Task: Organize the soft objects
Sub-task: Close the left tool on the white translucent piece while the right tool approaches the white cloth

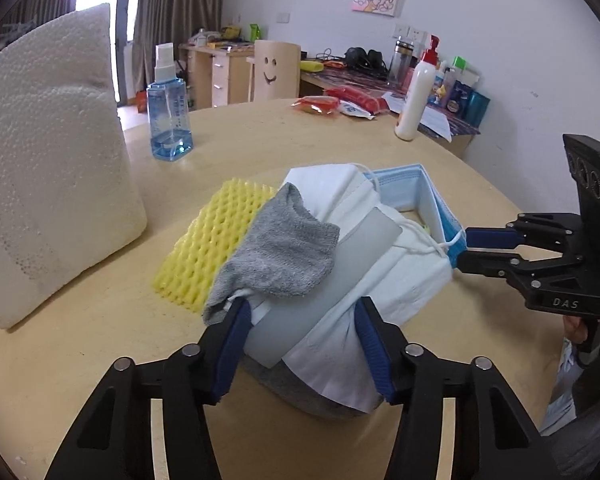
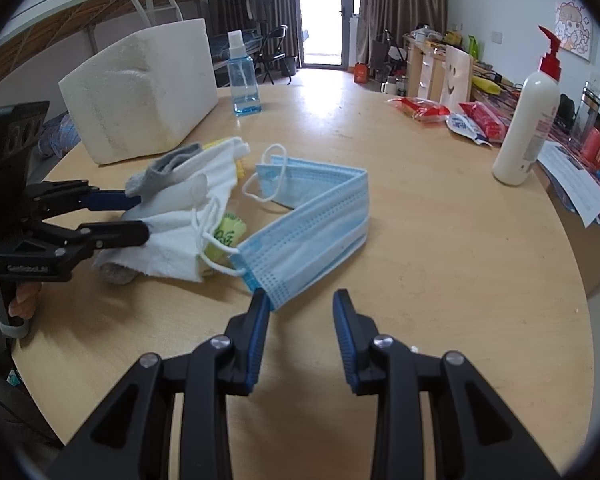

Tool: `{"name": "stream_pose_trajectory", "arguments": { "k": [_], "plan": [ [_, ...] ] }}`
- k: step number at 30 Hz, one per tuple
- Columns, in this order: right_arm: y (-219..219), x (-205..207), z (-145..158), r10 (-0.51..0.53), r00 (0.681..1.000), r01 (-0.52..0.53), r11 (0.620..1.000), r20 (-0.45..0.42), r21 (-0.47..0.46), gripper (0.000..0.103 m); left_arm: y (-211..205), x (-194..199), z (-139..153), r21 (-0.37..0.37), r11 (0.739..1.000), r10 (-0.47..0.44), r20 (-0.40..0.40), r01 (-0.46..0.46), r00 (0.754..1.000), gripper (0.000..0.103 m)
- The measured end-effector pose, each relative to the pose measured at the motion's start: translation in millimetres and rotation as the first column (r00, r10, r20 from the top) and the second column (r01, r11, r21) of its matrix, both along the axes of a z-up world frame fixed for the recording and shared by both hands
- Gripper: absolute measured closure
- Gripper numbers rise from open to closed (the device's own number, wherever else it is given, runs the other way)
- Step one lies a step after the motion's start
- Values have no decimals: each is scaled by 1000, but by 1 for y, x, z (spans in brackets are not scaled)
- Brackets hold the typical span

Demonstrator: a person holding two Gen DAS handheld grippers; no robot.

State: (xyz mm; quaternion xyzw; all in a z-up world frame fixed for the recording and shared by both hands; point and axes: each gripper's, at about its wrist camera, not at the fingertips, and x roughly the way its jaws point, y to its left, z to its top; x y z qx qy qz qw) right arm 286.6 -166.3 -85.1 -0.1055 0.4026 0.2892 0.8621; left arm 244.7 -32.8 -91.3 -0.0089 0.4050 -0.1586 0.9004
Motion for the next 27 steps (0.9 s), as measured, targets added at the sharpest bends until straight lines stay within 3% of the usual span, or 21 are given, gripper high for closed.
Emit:
{"name": "stream_pose_trajectory", "arguments": {
  "k": [4,7,13,19,21,23,27],
  "plan": [
    [-1,-2,2,4,1000,-4,1000,5,-1,66,1,-2,1,-6,1000,-22,-7,22,1000,54],
    [-2,-3,2,3,1000,-3,1000,8,-2,66,-3,-7,-1,-56,993,-108,-58,105,992,54],
    [-8,-4,1,-18,1000,18,1000,4,-3,66,-14,-20,3,-111,967,-234,-49,228,971,54],
    [-22,-14,13,-38,999,37,998,22,52,65,-11,-23,6,-116,968,-226,-37,221,973,54],
    [-22,-21,16,-26,999,24,998,29,65,60,-11,-23,7,-100,972,-217,-30,213,976,53],
    [-19,-30,19,19,999,-22,996,28,91,45,-9,-24,7,-94,974,-210,-24,207,977,53],
    [-7,-40,19,93,995,-96,988,32,124,43,-11,-22,2,-77,978,-198,-43,194,979,53]
  ]
}}
